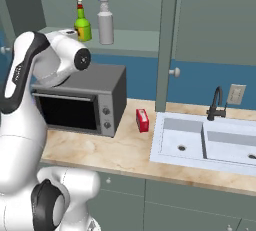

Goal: Pick the spray and spray from the cabinet and place them on the counter.

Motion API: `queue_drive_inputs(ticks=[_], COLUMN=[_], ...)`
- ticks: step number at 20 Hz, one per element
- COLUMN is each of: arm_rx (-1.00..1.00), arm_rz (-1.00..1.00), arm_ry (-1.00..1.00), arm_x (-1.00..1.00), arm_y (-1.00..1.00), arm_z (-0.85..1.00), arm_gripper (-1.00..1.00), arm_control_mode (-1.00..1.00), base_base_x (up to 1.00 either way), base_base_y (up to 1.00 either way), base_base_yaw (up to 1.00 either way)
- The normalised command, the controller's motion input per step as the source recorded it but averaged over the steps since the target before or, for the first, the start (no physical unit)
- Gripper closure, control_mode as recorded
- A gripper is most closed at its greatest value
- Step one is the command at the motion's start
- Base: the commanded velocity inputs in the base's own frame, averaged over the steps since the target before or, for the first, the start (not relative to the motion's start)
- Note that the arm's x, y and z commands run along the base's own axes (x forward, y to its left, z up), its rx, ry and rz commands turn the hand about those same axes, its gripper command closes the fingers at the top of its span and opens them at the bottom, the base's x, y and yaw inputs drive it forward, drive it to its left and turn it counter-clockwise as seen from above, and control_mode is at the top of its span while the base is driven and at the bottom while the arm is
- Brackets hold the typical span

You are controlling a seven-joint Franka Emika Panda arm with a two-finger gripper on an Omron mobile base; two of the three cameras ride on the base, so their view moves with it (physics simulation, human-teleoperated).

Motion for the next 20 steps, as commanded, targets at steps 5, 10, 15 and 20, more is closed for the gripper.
queue_drive_inputs(ticks=[5, 10, 15, 20], arm_rx=[0.0, 0.0, 0.0, -0.01], arm_rz=[0.06, 0.01, 0.0, 0.0], arm_ry=[-0.01, -0.1, -0.12, -0.1], arm_x=[-0.5, -0.65, -0.63, -0.55], arm_y=[0.33, 0.33, 0.37, 0.45], arm_z=[0.0, 0.0, 0.0, 0.0], arm_gripper=[-1.0, -1.0, -1.0, -1.0], arm_control_mode=[-1.0, -1.0, -1.0, -1.0], base_base_x=[0.0, 0.0, 0.0, 0.0], base_base_y=[0.0, 0.0, 0.0, 0.0], base_base_yaw=[0.0, 0.0, 0.0, 0.0])
